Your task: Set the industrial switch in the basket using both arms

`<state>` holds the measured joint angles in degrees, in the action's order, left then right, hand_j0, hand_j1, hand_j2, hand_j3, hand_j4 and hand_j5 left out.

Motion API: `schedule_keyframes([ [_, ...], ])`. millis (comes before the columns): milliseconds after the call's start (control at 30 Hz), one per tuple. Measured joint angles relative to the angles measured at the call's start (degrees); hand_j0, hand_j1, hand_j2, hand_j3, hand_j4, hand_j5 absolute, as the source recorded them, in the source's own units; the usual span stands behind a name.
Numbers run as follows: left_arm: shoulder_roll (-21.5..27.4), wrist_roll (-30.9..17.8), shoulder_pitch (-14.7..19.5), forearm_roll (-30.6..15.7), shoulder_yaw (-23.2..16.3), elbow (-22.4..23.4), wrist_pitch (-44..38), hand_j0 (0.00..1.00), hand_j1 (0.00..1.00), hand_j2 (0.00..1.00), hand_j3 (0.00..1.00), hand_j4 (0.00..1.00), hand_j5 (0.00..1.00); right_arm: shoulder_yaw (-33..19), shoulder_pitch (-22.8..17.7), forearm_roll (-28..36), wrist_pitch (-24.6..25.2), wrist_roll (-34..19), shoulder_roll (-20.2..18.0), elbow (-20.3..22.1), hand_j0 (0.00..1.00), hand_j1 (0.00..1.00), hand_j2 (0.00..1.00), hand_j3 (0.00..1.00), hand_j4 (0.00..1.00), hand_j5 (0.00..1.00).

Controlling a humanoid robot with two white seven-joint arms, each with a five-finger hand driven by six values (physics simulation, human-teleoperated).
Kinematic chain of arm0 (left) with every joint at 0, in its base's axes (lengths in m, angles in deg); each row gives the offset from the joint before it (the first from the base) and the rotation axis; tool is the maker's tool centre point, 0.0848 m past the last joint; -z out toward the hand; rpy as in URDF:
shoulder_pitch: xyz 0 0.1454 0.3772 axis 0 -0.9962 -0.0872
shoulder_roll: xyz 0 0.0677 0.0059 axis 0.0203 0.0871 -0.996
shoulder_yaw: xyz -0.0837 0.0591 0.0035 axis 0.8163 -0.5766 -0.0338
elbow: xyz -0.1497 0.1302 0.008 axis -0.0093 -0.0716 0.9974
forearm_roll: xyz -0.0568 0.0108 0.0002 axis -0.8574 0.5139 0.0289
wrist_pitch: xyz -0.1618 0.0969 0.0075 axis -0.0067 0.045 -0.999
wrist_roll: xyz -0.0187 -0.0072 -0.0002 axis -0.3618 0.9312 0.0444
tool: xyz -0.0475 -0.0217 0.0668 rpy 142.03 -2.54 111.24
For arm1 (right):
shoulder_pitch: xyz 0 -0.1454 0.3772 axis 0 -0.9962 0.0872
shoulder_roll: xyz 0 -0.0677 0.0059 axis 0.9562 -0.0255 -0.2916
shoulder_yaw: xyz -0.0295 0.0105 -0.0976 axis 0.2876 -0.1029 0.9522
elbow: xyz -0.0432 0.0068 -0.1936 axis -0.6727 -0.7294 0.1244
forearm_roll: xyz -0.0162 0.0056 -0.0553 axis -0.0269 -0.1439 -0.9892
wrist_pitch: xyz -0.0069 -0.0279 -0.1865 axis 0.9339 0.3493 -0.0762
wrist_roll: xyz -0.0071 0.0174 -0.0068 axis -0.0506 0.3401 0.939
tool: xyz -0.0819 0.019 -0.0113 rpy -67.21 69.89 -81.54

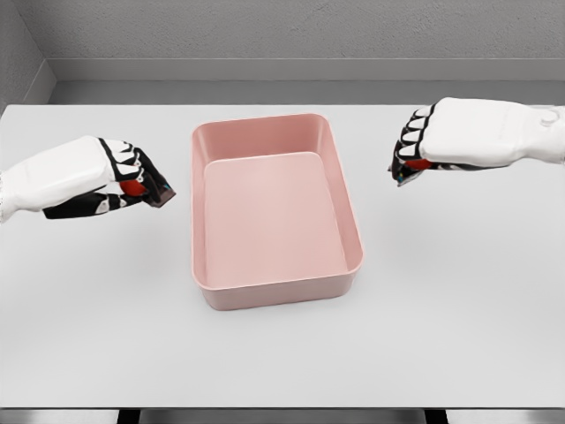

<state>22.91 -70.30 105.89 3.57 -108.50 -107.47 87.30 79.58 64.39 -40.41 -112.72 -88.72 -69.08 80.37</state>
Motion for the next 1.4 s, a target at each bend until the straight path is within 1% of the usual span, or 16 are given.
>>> schedule_keyframes([
  [67, -1.0, -0.41, 0.62, 0.04, -0.08, 0.0, -0.01, 0.48, 0.48, 0.48, 0.48, 0.48, 0.48, 0.03, 0.09, -0.04, -0.01, -0.02, 0.63, 0.0, 0.56, 0.56, 0.56, 0.56, 0.56, 0.56],
  [167, -2.52, -0.7, 3.25, 0.31, -1.22, -0.01, -0.02, 0.48, 0.48, 0.48, 0.48, 0.48, 0.48, 0.05, 0.7, -0.02, 0.0, -0.01, 1.39, 0.0, 0.56, 0.56, 0.56, 0.56, 0.56, 0.56],
  [267, -3.91, -0.85, 3.69, 0.84, -2.36, -0.01, 0.0, 0.48, 0.48, 0.48, 0.48, 0.48, 0.48, 0.05, 0.79, -0.03, 0.0, -0.02, 2.11, 0.0, 0.56, 0.56, 0.56, 0.56, 0.56, 0.56],
  [467, -6.06, -0.97, 5.1, 1.74, -3.28, -0.01, 0.02, 0.48, 0.48, 0.48, 0.48, 0.48, 0.48, 0.13, 1.23, -0.11, -0.01, -0.07, 3.92, 0.0, 0.56, 0.56, 0.56, 0.56, 0.56, 0.56],
  [533, -6.65, -0.94, 6.94, 1.73, -3.77, -0.01, -0.01, 0.48, 0.48, 0.48, 0.48, 0.48, 0.48, 0.14, 1.23, -0.17, -0.01, -0.08, 4.59, 0.0, 0.56, 0.56, 0.56, 0.56, 0.56, 0.56],
  [633, -7.69, -0.96, 7.56, 2.04, -4.91, -0.01, 0.0, 0.48, 0.48, 0.48, 0.48, 0.48, 0.48, 0.16, 1.23, -0.2, -0.01, -0.46, 5.83, 0.0, 0.56, 0.56, 0.56, 0.56, 0.56, 0.56],
  [700, -8.18, -0.97, 8.96, 2.18, -5.52, -0.01, 0.0, 0.48, 0.48, 0.48, 0.48, 0.48, 0.48, 0.19, 1.23, -0.2, -0.01, -0.58, 6.31, 0.0, 0.56, 0.56, 0.56, 0.56, 0.56, 0.56],
  [733, -8.48, -0.98, 9.76, 2.24, -6.03, -0.01, 0.0, 0.48, 0.48, 0.48, 0.48, 0.48, 0.48, 0.2, 1.41, -0.2, -0.01, -0.62, 6.47, 0.0, 0.56, 0.56, 0.56, 0.56, 0.56, 0.56],
  [933, -10.54, -1.27, 11.43, 2.92, -7.54, -0.01, 0.0, 0.48, 0.48, 0.48, 0.48, 0.48, 0.48, 0.4, 1.49, -0.22, -0.01, -0.69, 7.16, 0.0, 0.56, 0.56, 0.56, 0.56, 0.56, 0.56],
  [1000, -11.23, -1.54, 11.51, 3.02, -7.87, -0.01, 0.0, 0.48, 0.48, 0.48, 0.48, 0.48, 0.48, 0.45, 1.49, -0.23, -0.01, -0.7, 7.23, 0.0, 0.56, 0.56, 0.56, 0.56, 0.56, 0.56],
  [1067, -11.8, -1.82, 12.48, 3.07, -8.19, -0.01, 0.0, 0.48, 0.48, 0.48, 0.48, 0.48, 0.48, 0.47, 1.67, -0.22, -0.01, -0.7, 7.26, 0.0, 0.56, 0.56, 0.56, 0.56, 0.56, 0.56],
  [1167, -12.7, -2.25, 13.27, 3.18, -8.78, -0.01, 0.01, 0.51, 0.51, 0.51, 0.51, 0.51, 0.51, 0.49, 1.67, -0.23, -0.01, -0.7, 7.28, 0.0, 0.57, 0.57, 0.57, 0.57, 0.57, 0.57],
  [1267, -13.84, -2.5, 14.41, 3.31, -9.03, -0.01, 0.0, 0.73, 0.73, 0.73, 0.73, 0.73, 0.73, 0.49, 1.67, -0.23, -0.02, -0.7, 7.29, 0.0, 0.56, 0.56, 0.56, 0.56, 0.56, 0.56],
  [1333, -14.62, -2.55, 15.29, 3.35, -9.1, -0.01, 0.0, 0.93, 0.93, 0.93, 0.93, 0.93, 0.93, 0.5, 1.67, -0.23, -0.02, -0.7, 7.29, 0.0, 0.56, 0.56, 0.56, 0.56, 0.56, 0.56],
  [1367, -15.16, -2.55, 15.64, 3.34, -9.12, -0.01, 0.0, 1.0, 1.0, 1.0, 1.0, 1.0, 1.0, 0.5, 1.67, -0.23, -0.02, -0.71, 7.29, 0.0, 0.57, 0.57, 0.57, 0.57, 0.57, 0.57],
  [1400, -15.6, -2.55, 15.91, 3.35, -9.14, -0.01, -0.01, 1.0, 1.0, 1.0, 1.0, 1.0, 1.0, 0.5, 1.67, -0.23, -0.02, -0.7, 7.29, 0.0, 0.56, 0.56, 0.56, 0.56, 0.56, 0.56],
])
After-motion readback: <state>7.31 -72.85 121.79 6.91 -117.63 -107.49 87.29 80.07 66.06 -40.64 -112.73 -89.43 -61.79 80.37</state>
